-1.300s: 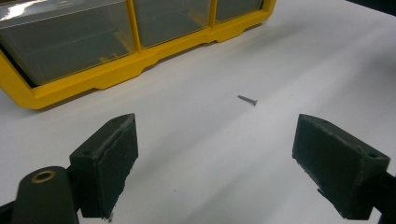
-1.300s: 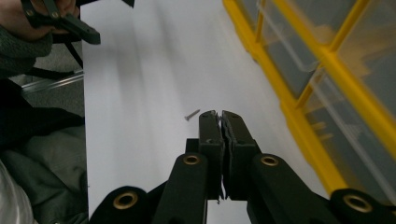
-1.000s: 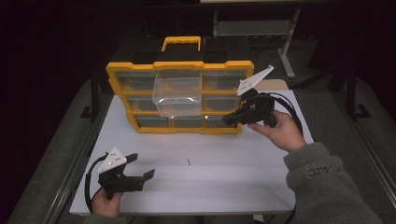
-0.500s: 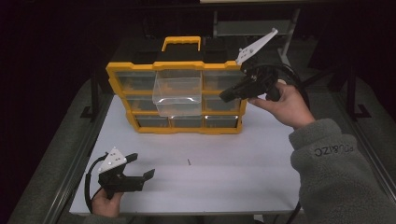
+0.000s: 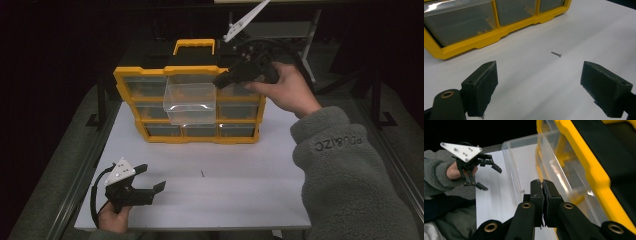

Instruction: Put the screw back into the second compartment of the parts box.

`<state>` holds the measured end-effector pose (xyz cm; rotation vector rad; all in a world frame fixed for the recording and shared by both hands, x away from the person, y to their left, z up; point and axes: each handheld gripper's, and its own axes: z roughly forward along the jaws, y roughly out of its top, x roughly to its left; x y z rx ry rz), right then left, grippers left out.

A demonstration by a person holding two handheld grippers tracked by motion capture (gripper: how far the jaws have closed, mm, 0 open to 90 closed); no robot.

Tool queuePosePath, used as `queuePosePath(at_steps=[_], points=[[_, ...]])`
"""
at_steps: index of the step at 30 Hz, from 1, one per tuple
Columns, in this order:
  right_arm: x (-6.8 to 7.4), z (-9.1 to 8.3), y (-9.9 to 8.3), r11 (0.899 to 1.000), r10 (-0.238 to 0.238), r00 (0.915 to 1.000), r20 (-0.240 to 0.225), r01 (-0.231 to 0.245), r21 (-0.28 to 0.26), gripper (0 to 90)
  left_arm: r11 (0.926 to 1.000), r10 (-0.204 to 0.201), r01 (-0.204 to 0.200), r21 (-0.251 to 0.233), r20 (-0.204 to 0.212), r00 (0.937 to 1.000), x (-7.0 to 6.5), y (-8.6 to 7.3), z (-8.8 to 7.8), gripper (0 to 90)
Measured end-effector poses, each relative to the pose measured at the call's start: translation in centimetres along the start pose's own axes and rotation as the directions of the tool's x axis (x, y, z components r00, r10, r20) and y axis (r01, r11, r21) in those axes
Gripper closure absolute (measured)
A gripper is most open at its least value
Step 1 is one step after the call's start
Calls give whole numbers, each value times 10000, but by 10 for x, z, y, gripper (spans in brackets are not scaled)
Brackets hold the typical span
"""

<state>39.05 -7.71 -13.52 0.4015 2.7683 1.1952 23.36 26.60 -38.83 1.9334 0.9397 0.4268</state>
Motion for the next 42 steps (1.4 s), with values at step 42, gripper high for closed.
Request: queuePosePath(at_steps=[42], points=[[2, -10, -15, 9990, 433, 9988, 228, -432, -63, 742, 9998, 175, -175, 46, -49, 9998, 1, 1, -2, 140]])
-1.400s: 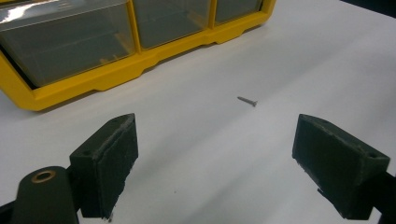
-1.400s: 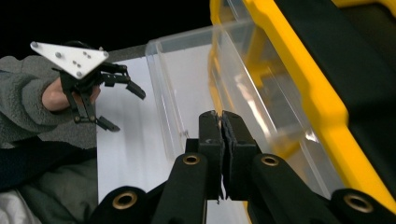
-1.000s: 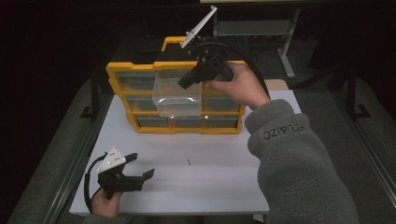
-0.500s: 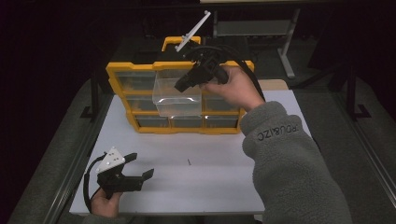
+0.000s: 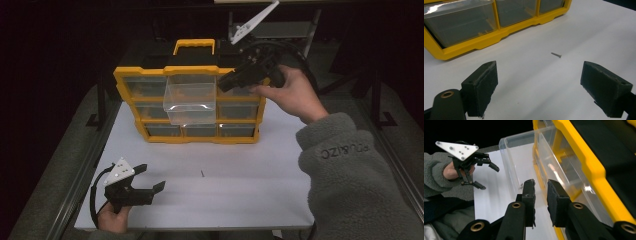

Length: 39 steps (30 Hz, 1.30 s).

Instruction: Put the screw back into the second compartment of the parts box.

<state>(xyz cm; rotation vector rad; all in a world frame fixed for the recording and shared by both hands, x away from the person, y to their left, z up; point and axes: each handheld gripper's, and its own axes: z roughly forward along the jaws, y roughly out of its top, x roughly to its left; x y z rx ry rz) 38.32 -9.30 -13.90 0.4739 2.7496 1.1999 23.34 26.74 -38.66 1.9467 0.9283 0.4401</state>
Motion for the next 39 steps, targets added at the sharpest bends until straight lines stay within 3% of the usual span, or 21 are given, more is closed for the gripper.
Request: queuePosePath(at_steps=[7, 15, 21, 30, 39], points=[[0, -14, -35, 9998, 206, 9997, 135, -205, -79, 721, 10000, 80, -81, -29, -31, 10000, 0, 0, 1, 139], [3, -8, -75, 9988, 477, 9988, 75, -476, -110, 676, 9999, -35, 34, -148, -31, 10000, -1, -1, 2, 140], [4, 10, -104, 9985, 534, 9986, -7, -534, -85, 642, 9999, 20, -20, -110, -31, 10000, -1, -1, 2, 139], [5, 50, -146, 9945, 1046, 9943, -216, -1044, 113, 610, 10000, 26, -26, -64, -41, 10000, -1, -1, 2, 139], [10, 88, -172, 9932, 1108, 9936, -206, -1100, 375, 572, 10000, 9, -10, -69, -39, 10000, -1, -1, 1, 140]])
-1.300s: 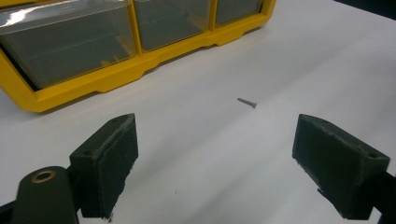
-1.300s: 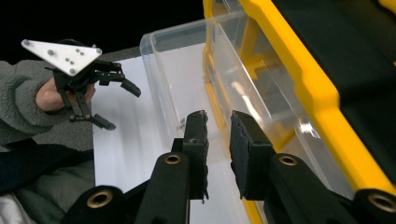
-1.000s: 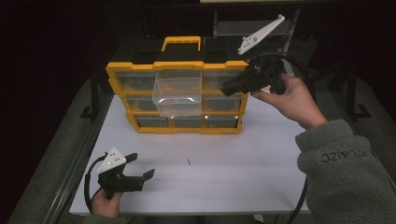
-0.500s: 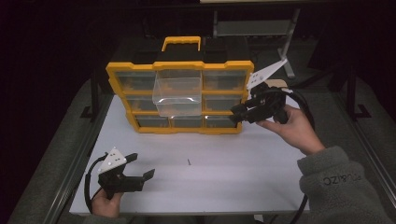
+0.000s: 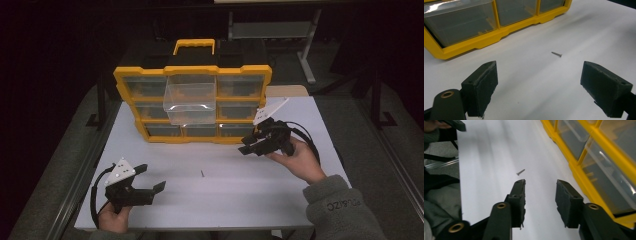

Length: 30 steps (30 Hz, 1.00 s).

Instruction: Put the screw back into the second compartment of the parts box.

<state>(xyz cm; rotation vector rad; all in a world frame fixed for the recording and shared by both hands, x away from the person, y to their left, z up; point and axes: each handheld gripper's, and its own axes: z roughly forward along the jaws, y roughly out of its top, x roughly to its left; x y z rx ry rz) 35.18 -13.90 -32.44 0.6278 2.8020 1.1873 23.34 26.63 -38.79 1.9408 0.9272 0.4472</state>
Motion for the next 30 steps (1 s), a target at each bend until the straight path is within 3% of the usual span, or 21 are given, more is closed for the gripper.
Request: queuePosePath(at_steps=[7, 11, 15, 30], points=[[7, 35, -15, 9995, 49, 10000, -46, -48, 302, 552, 10000, -35, 35, -8, 25, 10000, 0, 0, 0, 140], [11, 58, -17, 9985, -2, 9995, -312, 19, 552, 549, 10000, -35, 35, -19, 17, 10000, 0, 0, 0, 140], [15, 79, -17, 9962, -289, 9990, -351, 317, 814, 550, 10000, -8, 8, 8, 12, 10000, 0, 0, 0, 140], [32, 146, -6, 9924, -373, 9979, -529, 433, 1153, 541, 10000, -7, 7, -1, 56, 10000, 0, 0, 0, 140]])
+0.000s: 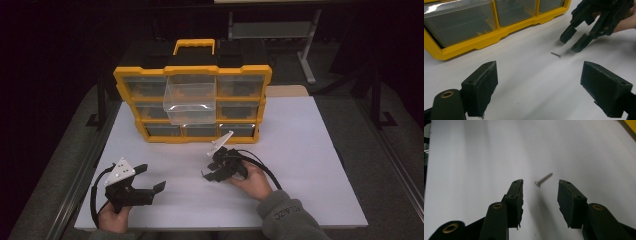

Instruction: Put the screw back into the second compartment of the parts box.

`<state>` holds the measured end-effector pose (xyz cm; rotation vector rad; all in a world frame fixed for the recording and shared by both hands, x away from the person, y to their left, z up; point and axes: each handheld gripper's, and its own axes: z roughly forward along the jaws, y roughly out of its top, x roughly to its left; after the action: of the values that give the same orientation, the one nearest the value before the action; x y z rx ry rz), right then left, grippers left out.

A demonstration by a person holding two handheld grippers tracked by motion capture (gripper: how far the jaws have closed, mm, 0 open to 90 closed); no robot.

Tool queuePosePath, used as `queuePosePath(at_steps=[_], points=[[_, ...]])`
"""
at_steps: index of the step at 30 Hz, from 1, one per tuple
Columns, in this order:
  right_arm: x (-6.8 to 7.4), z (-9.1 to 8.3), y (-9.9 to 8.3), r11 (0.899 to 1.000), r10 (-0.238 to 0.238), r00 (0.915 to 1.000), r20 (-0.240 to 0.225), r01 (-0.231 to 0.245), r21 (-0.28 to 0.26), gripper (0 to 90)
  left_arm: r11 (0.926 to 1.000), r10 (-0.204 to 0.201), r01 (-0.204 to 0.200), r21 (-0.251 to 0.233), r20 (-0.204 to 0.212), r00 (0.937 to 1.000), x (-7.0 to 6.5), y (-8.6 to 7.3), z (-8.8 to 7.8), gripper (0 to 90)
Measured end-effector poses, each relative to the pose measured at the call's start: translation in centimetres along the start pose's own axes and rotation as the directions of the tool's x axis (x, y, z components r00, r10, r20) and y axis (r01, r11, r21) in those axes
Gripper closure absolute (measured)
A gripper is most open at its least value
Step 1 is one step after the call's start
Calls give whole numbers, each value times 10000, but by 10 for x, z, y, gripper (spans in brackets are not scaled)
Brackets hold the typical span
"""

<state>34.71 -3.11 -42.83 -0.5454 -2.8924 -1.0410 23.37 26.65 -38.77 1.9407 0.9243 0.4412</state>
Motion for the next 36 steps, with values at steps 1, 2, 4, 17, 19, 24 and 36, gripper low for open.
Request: queuePosePath(at_steps=[1, 2, 4, 17, 19, 24, 36], points=[[0, 3, 2, 10000, -26, 10000, 17, 26, -1, 542, 10000, 7, -7, -2, -3, 10000, 0, 0, 0, 140], [0, 6, 3, 10000, -33, 10000, -11, 33, -18, 545, 10000, 27, -27, -8, 9, 10000, 0, 0, 0, 140], [1, 11, 6, 10000, -35, 10000, 22, 35, 33, 551, 10000, 37, -37, -21, 11, 10000, 0, 0, 0, 139], [9, 24, 13, 9973, -709, 9944, 783, 692, 244, 717, 10000, 13, -13, -44, 24, 10000, 0, 0, 0, 140], [9, 24, 13, 9971, -729, 9943, 783, 711, 253, 753, 10000, 37, -37, -51, 20, 10000, 0, 1, -1, 140], [7, 24, 12, 9975, -686, 9955, 651, 675, 203, 819, 10000, 44, -44, -48, 8, 10000, 0, 1, -1, 140], [0, 23, 10, 9991, -397, 9991, 112, 396, 117, 845, 10000, -6, 6, -62, -1, 10000, 0, 0, -1, 140]])
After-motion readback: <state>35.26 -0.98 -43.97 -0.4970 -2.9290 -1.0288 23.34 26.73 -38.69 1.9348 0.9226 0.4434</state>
